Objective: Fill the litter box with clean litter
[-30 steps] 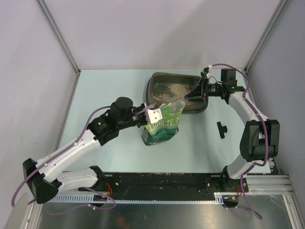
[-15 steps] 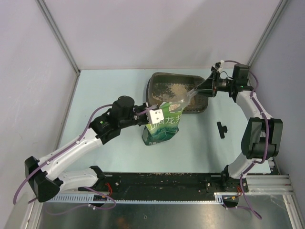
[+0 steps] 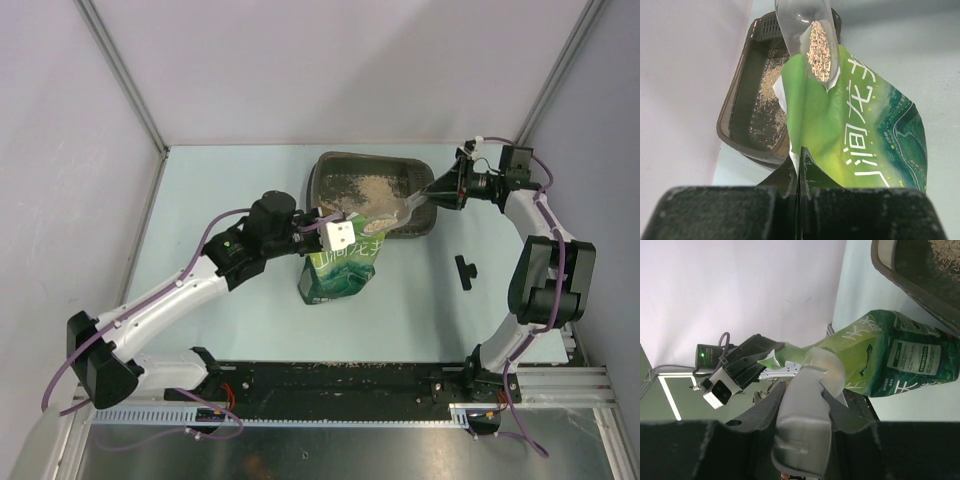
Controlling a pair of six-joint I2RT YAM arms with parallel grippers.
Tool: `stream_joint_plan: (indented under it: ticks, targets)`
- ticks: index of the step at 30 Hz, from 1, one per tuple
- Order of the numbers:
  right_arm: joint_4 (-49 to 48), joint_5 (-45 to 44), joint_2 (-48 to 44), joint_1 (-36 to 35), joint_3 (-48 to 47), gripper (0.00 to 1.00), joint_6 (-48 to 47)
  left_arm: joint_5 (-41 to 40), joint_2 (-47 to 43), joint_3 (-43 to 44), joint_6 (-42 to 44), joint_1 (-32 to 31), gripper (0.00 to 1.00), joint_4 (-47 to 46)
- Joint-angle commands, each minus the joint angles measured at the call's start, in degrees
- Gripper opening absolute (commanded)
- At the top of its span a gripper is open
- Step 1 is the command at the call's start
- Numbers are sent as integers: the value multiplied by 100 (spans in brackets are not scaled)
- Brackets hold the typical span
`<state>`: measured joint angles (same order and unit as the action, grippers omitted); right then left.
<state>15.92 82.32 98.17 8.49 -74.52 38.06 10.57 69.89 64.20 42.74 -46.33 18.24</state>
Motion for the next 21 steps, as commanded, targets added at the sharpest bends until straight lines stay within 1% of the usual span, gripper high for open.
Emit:
stream_joint_plan:
  ticks: [1,4,5,7,8,9,10,11,12,13,14,15,19,21]
  targets:
    - [-230,328,79,152,-177,0,8,-125,16,303,234,27,0,-304]
    - [-466,398,123,284,-177,0,254,-195,25,233,270,27,0,-312]
    - [-711,390,115,319,-177,0,350,-204,16,207,287,27,0,-312]
    - [-1098,390,141,407,-177,0,814,-204,34,145,270,27,0,-312]
    - [-1526,390,158,442,-177,0,1017,-204,51,128,261,27,0,-321]
    - [-1922,372,167,478,-177,0,1489,-178,95,119,244,27,0,-321]
    - [-2239,363,220,504,-177,0,1754,-169,121,127,200,27,0,-330]
    - [-2991,355,272,574,-177,0,2044,-160,139,136,191,27,0,-330]
    - [-3460,311,334,609,-177,0,2456,-169,183,136,191,27,0,-330]
    - [-3986,284,517,653,-168,0,3261,-178,201,145,208,18,0,-339]
    - [-4914,258,615,732,-238,0,3704,-213,209,154,208,27,0,-347]
    - [-4845,223,729,759,-343,0,3630,-230,236,162,191,18,0,-330]
    - [-5221,21,1186,856,-598,0,3594,-283,245,171,147,27,0,-330]
    - [-5222,-180,1432,882,-721,0,3410,-336,236,154,120,27,0,-330]
